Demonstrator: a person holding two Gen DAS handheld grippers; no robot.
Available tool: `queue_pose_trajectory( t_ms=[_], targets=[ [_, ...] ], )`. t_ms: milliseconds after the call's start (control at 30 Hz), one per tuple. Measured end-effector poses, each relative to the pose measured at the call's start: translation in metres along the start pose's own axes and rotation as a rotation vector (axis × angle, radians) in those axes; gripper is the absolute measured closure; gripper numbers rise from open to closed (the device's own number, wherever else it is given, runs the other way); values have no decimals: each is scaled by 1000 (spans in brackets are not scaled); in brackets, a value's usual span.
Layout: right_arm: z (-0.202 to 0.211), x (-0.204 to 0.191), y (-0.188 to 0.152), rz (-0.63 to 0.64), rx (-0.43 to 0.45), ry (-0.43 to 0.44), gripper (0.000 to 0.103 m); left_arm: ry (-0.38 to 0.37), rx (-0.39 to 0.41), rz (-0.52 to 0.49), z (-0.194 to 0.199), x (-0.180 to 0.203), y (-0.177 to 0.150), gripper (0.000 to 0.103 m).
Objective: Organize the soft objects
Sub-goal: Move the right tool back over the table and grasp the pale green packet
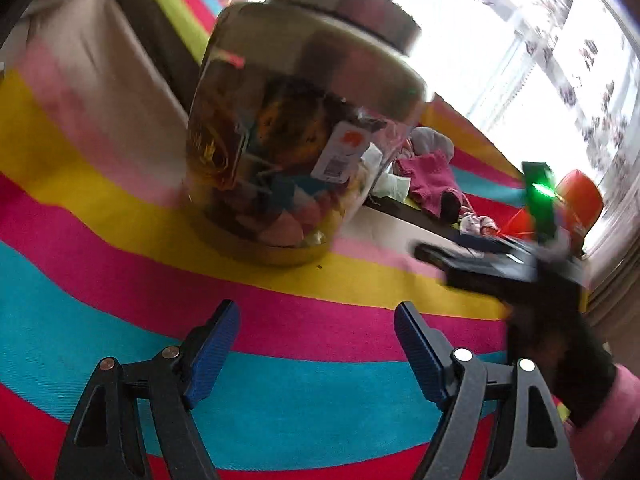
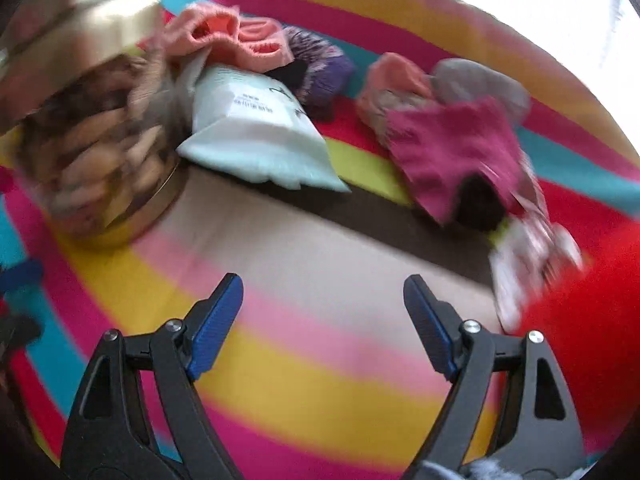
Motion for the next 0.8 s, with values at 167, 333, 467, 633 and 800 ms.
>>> queue_pose_trajectory(
  t_ms=[167, 333, 467, 633, 800],
  targets=[
    [-26, -14, 45, 83, 45, 20, 17, -10, -19, -40, -3, 10, -7, 19],
    [-37, -35, 73, 198, 95, 14, 16, -21, -30, -76, -10, 23, -11, 19],
    [-43, -37, 88, 241, 128, -73, 16, -28, -28, -68, -14, 28, -11, 19],
    [-21, -42, 66, 186, 162, 37, 52, -48, -24, -54, -2, 19, -16, 19],
    [33, -24, -14, -36, 148, 219, 52, -29, -29, -64, 5, 14, -16, 19]
  ],
)
Point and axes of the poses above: each gripper's, at about its wrist camera, not at the fingertips, and z roughly against the way its jaws point, x to its right, y to its top, the point moved 7 cm from there along -z, roughly the way its jaws point, and after that the axes turned 6 degrees about -x, right-handed, at the moved point
